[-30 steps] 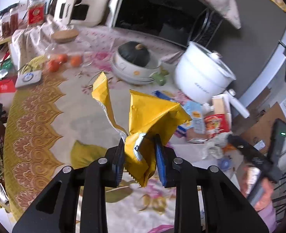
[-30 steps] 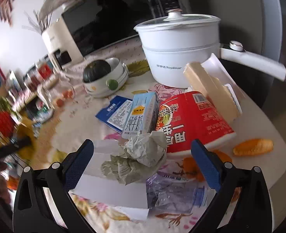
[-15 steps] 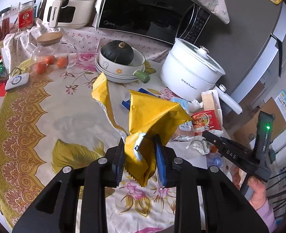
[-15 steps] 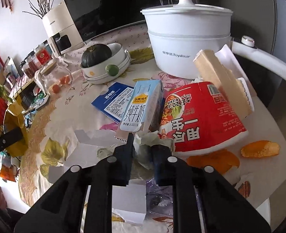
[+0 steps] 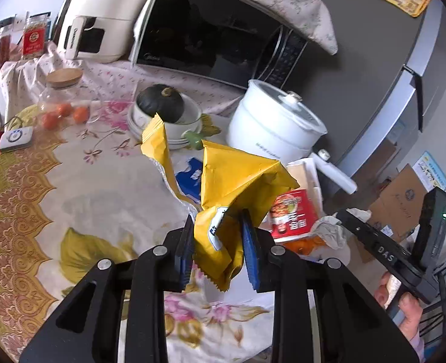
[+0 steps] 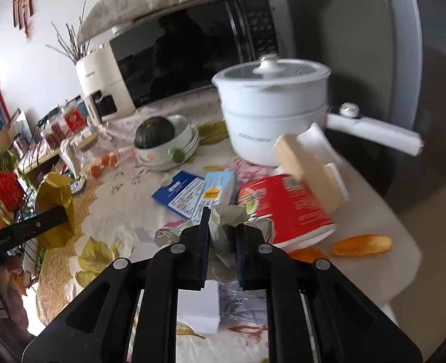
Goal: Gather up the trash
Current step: 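Lift the yellow wrapper with the left tool while the right tool grasps the crumpled tissue, then carry both items over the white bin and open both tools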
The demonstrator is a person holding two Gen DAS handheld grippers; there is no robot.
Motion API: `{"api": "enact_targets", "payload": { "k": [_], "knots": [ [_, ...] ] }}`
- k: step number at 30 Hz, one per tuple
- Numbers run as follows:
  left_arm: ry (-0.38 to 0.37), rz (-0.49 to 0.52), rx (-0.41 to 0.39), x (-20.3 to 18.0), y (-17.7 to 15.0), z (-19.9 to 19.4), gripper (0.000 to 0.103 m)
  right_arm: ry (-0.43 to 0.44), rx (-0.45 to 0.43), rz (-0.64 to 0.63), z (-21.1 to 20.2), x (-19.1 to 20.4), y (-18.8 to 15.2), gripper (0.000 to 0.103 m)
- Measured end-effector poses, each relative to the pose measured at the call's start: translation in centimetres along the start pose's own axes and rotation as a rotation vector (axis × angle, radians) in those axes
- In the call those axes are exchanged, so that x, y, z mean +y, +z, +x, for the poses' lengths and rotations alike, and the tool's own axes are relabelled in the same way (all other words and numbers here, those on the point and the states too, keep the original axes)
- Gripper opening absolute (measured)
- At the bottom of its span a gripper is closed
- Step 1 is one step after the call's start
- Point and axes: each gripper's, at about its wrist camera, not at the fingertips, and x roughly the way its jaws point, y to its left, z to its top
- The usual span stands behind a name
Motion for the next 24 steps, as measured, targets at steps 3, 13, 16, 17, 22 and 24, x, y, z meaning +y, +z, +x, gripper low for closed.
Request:
{"api": "enact_targets", "payload": {
  "k": [3, 13, 16, 17, 22, 24],
  "knots": [
    [-0.027, 0.007, -0.010, -1.1, 0.0, 0.2, 0.028, -0.043, -0.023, -0.001, -1.9, -1.3, -0.1, 0.013],
    [-0.111, 0.072, -0.010, -6.4, -1.0, 1.6, 0.028, -0.192, 0.028, 0.030, -6.6, -7.0, -3.7, 0.015],
    [-0.131, 0.099, 0.005, -8.0, -1.5, 2.3, 0.028, -0.232, 0.085, 0.040, -7.0, -8.7, -5.7, 0.016],
    [-0.136, 0.106, 0.008, -8.4, -1.6, 2.5, 0.028, -0.238, 0.105, 0.047, -7.0, -9.1, -6.2, 0.016],
    [-0.172, 0.146, 0.034, -11.2, -2.6, 3.7, 0.028, -0.249, 0.190, 0.081, -7.2, -11.4, -9.1, 0.028],
    [-0.182, 0.161, 0.041, -12.2, -2.9, 4.1, 0.028, -0.251, 0.198, 0.101, -7.6, -11.9, -9.8, 0.042]
  ]
}}
